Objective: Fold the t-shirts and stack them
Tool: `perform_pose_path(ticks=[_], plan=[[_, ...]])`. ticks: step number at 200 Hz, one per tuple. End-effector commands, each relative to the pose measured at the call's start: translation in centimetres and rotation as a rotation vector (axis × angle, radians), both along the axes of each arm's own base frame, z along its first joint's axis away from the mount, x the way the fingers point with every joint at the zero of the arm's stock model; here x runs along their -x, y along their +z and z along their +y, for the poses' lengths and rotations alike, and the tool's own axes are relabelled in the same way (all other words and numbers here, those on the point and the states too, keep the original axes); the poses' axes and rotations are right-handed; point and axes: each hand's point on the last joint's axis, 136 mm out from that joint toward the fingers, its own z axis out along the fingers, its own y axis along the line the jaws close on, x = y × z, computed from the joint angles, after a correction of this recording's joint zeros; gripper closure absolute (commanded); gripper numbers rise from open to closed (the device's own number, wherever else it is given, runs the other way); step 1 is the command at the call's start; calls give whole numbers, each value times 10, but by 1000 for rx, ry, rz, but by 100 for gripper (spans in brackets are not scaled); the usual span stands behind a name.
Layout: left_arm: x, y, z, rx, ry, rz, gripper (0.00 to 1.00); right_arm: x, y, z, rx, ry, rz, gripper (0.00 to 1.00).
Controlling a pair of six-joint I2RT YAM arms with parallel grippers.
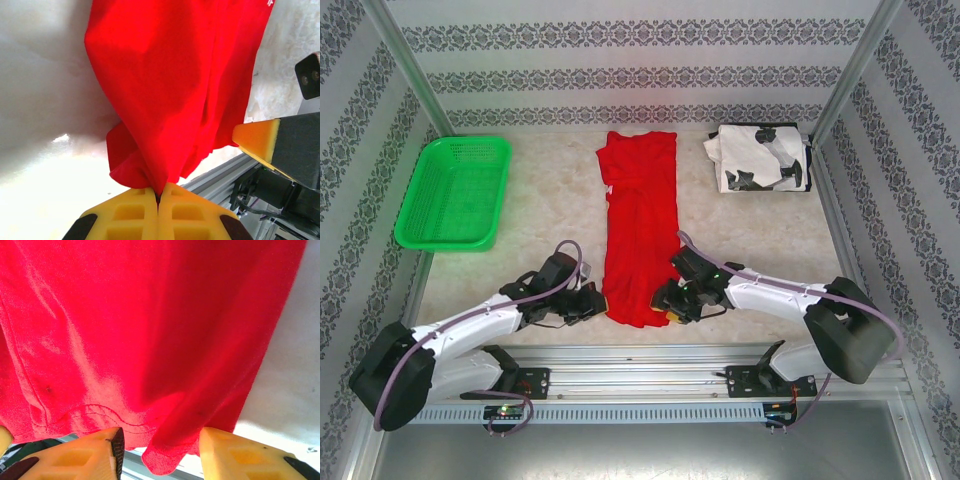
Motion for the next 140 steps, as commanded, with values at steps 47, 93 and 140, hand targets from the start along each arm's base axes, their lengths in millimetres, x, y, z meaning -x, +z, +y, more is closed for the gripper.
perform_pose_path(ticks=[47, 93, 140], plan=[[14, -5, 9, -17, 26, 24, 98, 16, -11, -4, 29, 41, 37, 55], [17, -7, 13, -21, 40, 24, 98, 15, -20, 6, 30, 51, 48, 57], [18, -7, 13, -15, 41, 27, 98, 10, -36, 1, 116, 45, 67, 77]])
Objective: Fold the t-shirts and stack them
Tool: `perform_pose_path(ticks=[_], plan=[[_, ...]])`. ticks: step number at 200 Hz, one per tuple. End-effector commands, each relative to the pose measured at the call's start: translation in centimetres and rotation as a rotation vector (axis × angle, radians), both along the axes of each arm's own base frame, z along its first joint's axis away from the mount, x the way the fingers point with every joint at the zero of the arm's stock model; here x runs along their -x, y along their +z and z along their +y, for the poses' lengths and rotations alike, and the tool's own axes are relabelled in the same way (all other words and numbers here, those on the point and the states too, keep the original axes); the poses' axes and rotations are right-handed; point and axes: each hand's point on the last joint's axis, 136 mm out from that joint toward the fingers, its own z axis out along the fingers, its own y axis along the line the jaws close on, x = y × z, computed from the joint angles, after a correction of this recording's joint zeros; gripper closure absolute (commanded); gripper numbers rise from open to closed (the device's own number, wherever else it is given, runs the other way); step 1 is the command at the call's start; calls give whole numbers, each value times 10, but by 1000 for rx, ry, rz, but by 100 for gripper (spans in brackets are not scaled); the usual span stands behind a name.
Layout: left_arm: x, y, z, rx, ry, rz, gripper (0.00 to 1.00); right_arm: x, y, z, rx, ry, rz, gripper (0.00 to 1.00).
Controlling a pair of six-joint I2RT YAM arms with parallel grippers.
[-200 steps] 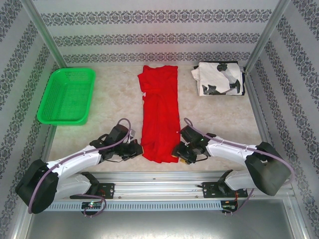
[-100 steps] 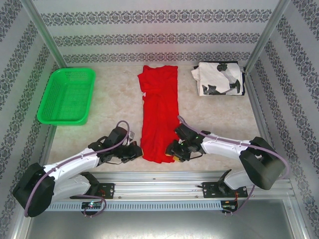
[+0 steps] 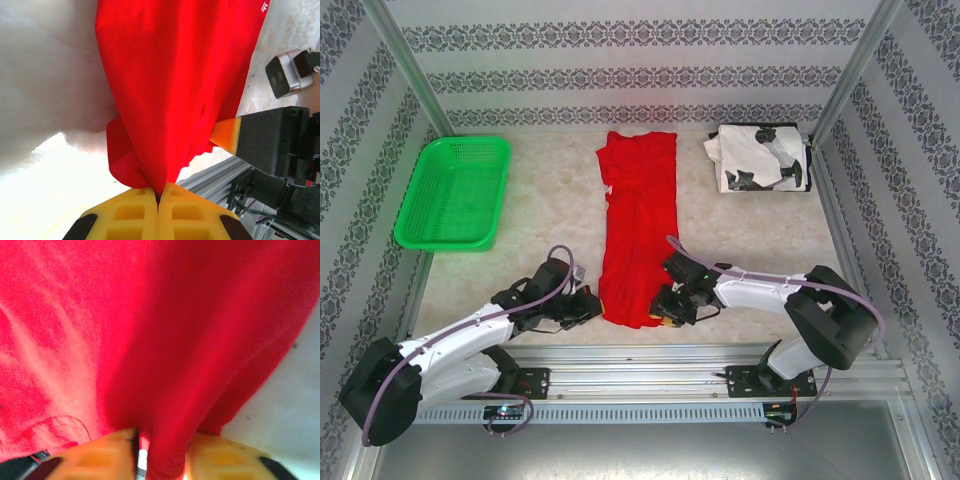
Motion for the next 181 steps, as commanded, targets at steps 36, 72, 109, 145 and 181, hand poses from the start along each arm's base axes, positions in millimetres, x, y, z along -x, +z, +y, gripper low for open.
perform_pose_path(ticks=[36, 72, 109, 145, 181], plan=[[16, -9, 8, -30, 0, 42, 98, 5, -6, -21, 112, -16, -4, 100], [20, -7, 14, -36, 18, 47, 99, 19, 15, -36, 106, -13, -20, 100], [21, 0, 15, -19, 50, 55, 98, 30, 20, -50, 108, -27, -20, 100], [22, 4, 8, 8, 50, 63, 99, 22, 22, -45, 84, -21, -31, 100], [8, 30, -1, 8, 41, 29, 99, -2, 48, -41, 53, -10, -75, 100]])
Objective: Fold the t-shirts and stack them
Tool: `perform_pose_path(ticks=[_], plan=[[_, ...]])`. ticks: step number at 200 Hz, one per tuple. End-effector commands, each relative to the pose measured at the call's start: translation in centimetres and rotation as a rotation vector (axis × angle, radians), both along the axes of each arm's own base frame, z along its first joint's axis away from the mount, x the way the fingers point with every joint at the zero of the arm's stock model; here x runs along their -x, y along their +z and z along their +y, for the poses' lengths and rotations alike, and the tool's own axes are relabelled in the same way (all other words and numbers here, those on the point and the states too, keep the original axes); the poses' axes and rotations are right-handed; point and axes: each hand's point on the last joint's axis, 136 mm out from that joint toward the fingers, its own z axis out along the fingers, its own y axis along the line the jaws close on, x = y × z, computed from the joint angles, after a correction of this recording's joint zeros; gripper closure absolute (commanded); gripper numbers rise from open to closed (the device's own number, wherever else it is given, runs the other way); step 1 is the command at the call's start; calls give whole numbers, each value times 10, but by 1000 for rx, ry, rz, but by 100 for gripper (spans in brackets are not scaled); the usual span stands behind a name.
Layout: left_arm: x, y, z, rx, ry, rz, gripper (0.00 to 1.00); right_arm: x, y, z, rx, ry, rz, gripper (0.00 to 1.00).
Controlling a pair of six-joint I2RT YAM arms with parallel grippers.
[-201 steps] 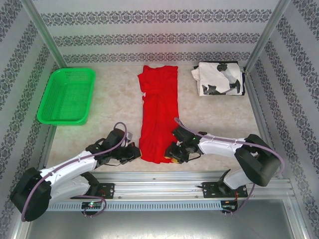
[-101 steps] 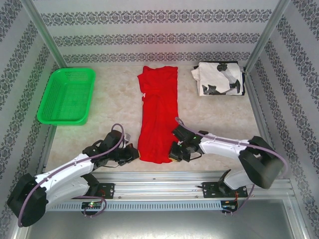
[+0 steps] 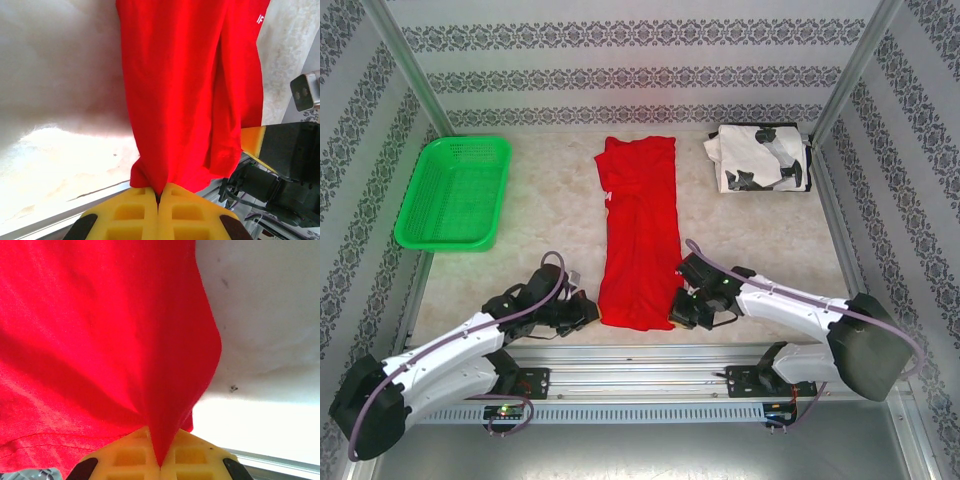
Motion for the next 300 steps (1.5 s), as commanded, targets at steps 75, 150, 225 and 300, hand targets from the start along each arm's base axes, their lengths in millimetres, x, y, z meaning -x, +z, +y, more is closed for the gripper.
perform_pose_path(ticks=[75, 150, 225, 300], plan=[[-94, 65, -10, -31, 18, -94, 100, -110, 83, -7, -35, 97, -152, 100], [-210, 102, -5, -60, -11, -203, 100, -205, 104, -9, 10, 143, -211, 100], [-275, 86, 5, -72, -11, -195, 100, -273, 98, -7, 52, 150, -234, 100], [-314, 70, 9, -90, -20, -184, 100, -311, 89, -12, 79, 139, -256, 100]])
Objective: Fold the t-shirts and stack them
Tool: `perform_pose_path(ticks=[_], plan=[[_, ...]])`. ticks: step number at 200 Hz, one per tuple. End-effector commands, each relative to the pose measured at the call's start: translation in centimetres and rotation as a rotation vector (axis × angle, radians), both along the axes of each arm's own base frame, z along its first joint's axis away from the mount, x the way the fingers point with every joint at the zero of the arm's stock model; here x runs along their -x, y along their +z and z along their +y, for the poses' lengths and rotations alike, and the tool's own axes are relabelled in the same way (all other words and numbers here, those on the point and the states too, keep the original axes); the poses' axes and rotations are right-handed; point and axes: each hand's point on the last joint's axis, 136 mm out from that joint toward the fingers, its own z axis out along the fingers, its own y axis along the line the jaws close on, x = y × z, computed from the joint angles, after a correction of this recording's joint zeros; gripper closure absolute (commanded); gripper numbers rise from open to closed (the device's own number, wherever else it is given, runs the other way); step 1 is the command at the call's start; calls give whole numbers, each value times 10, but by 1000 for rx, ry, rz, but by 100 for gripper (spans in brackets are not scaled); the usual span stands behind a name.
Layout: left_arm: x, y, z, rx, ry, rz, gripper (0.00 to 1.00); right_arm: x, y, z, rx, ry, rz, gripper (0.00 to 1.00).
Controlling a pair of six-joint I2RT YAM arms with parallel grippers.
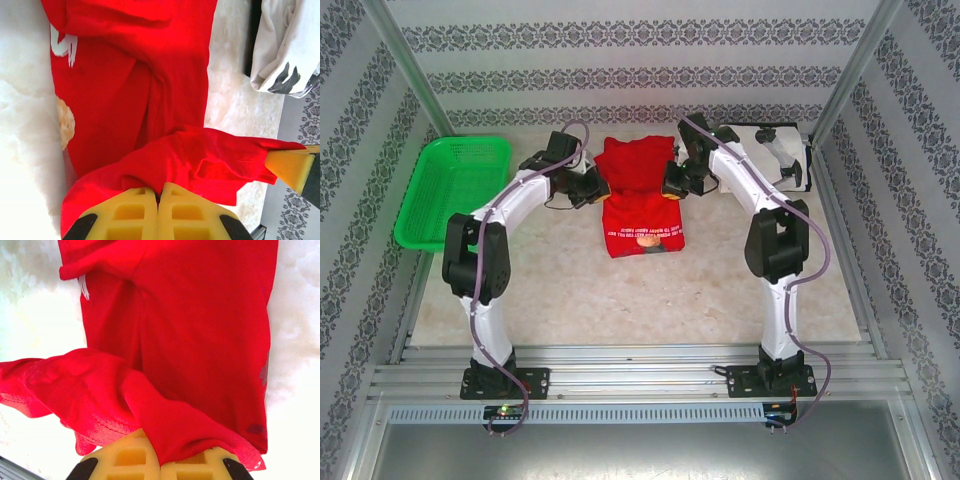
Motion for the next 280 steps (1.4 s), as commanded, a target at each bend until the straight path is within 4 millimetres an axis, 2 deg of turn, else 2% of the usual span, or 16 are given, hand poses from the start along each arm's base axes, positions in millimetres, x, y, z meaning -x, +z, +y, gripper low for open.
perform_pose_path(ticks=[1, 68, 123, 142, 161, 173, 181, 188, 199, 212, 223, 228, 242, 260, 280], plan=[[-6, 2, 1, 2, -32, -4, 100, -8, -7, -10, 37, -1, 5, 100], [-25, -19, 3, -1, -24, 17, 100, -32, -24, -7, 16, -17, -3, 100], [-38, -40, 0, 17, -18, 42, 99, -44, -50, -6, 14, -43, 25, 98], [-47, -45, -2, 39, -7, 43, 93, -52, -57, -9, 8, -71, 25, 94], [-59, -45, -4, 56, 6, 42, 73, -67, -56, -12, -17, -113, -1, 80], [-68, -37, -6, 74, 19, 21, 59, -80, -48, -13, -60, -145, -32, 72], [-74, -25, -7, 88, 32, -9, 52, -90, -37, -13, -90, -166, -70, 65], [-80, -12, -7, 99, 39, -38, 49, -99, -23, -13, -112, -180, -120, 59], [-87, 11, -8, 108, 46, -85, 45, -110, 3, -15, -145, -196, -202, 57], [-88, 37, -7, 105, 47, -135, 41, -113, 33, -17, -150, -188, -284, 53], [-84, 54, -4, 92, 45, -166, 36, -106, 52, -20, -137, -176, -322, 52], [-81, 60, -2, 84, 43, -178, 30, -102, 60, -22, -137, -172, -335, 52], [-68, 70, 1, 69, 29, -196, 27, -88, 73, -23, -150, -161, -354, 52], [-47, 69, 6, 34, 12, -192, 27, -65, 79, -20, -208, -152, -342, 54], [-16, 53, 8, 17, -16, -152, 26, -38, 67, -15, -240, -142, -303, 54]])
